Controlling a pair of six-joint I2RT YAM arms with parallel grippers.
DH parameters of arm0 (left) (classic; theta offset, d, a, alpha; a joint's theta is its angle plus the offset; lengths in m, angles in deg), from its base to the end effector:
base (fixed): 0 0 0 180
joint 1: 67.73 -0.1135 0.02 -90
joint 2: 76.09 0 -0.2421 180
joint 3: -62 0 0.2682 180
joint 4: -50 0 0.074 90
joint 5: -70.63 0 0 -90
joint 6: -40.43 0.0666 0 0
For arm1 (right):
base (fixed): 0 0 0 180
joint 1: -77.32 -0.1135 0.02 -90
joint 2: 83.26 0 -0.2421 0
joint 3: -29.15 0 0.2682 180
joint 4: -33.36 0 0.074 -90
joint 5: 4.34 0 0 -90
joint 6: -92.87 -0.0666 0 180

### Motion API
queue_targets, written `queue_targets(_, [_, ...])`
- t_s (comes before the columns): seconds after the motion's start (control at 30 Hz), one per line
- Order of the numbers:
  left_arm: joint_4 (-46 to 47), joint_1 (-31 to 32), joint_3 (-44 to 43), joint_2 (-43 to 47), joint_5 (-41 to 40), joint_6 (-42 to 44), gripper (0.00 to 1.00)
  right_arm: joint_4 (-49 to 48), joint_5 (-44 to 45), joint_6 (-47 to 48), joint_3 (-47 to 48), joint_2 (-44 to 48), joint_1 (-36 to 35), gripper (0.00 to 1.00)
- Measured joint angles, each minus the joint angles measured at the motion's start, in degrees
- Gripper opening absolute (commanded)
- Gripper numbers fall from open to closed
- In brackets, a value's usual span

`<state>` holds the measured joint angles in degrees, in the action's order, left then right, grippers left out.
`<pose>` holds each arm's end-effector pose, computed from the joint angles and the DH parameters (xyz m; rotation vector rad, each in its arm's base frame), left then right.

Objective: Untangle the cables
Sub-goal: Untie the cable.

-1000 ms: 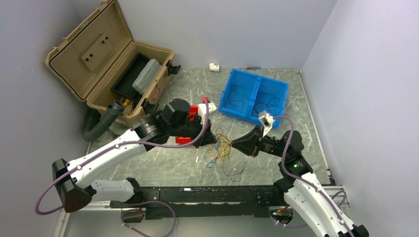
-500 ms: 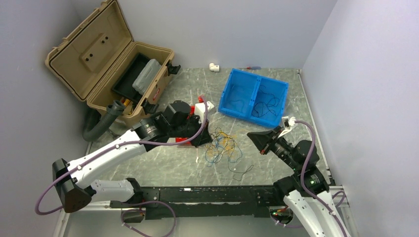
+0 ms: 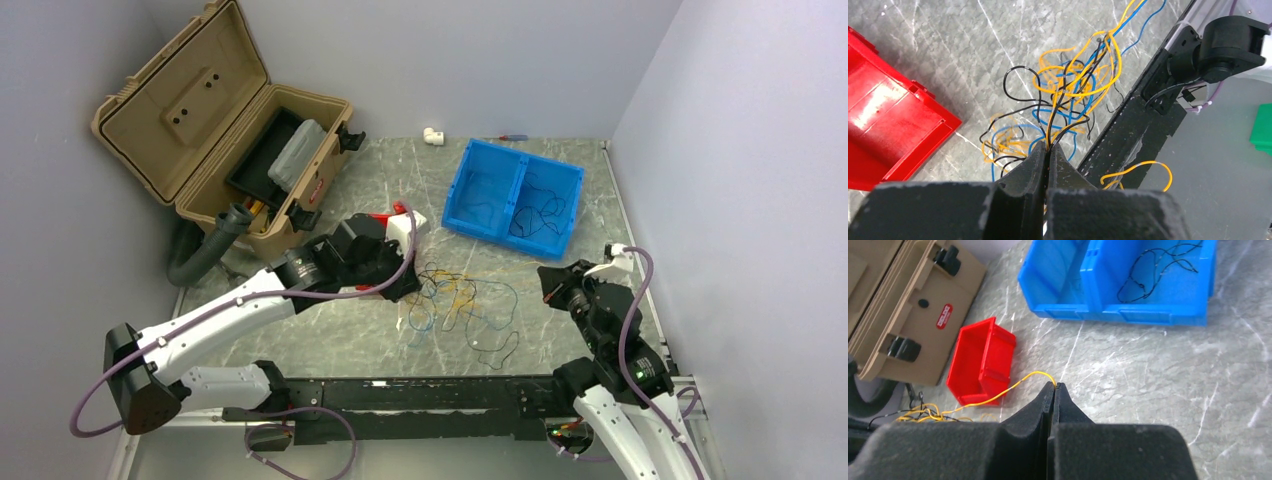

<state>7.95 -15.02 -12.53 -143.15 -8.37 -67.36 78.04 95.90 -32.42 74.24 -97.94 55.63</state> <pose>0.1755 -0.2514 0.2922 0.8031 2.1648 -0.8804 0.1459 0.0453 0.2762 0.3461 1.8167 0.5389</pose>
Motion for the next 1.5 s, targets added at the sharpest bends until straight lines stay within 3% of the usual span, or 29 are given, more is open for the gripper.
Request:
queue_targets(0.3, [13.0, 0.0, 13.9, 2.8, -2.3, 2.3, 0.0, -7.2, 1.2, -0.7, -7.8, -1.9, 0.0, 0.0])
queue_targets(0.57, [33.5, 0.0, 29.9, 0.8, -6.3, 10.4, 0.0, -24.2, 1.0, 4.3, -22.9, -10.2, -0.1, 0.0])
queue_targets(0.7, [41.9, 0.0, 32.5, -0.7, -6.3, 12.7, 0.0, -27.4, 4.2, 4.7, -23.3, -13.1, -0.2, 0.0])
queue_targets(0.87, [48.9, -0.5, 35.9, 0.0, -6.3, 13.1, 0.01, -25.9, 12.5, 1.1, -22.5, -8.7, -0.4, 0.0])
queue_targets(1.07, [52.4, -0.5, 35.6, 4.3, -4.5, 12.3, 0.0, -16.0, 22.8, -7.9, -10.7, -11.1, -1.7, 0.0])
queue_targets(1.23, [45.4, -0.4, 29.0, 7.1, -5.8, 8.5, 0.0, -5.3, 27.7, -12.7, 4.7, -20.2, -1.9, 0.0])
queue_targets(1.37, [37.4, -0.4, 22.1, 7.2, -6.5, 4.7, 0.01, -0.9, 28.7, -11.4, 11.3, -21.8, -1.9, 0.0])
queue_targets(1.43, [33.1, -0.4, 19.3, 6.8, -6.2, 3.4, 0.16, 1.7, 28.2, -11.1, 14.4, -21.9, -1.9, 0.0])
queue_targets(1.5, [30.1, -0.4, 17.4, 6.6, -5.7, 2.3, 0.46, 4.4, 28.0, -11.0, 17.1, -22.0, -1.9, 0.0])
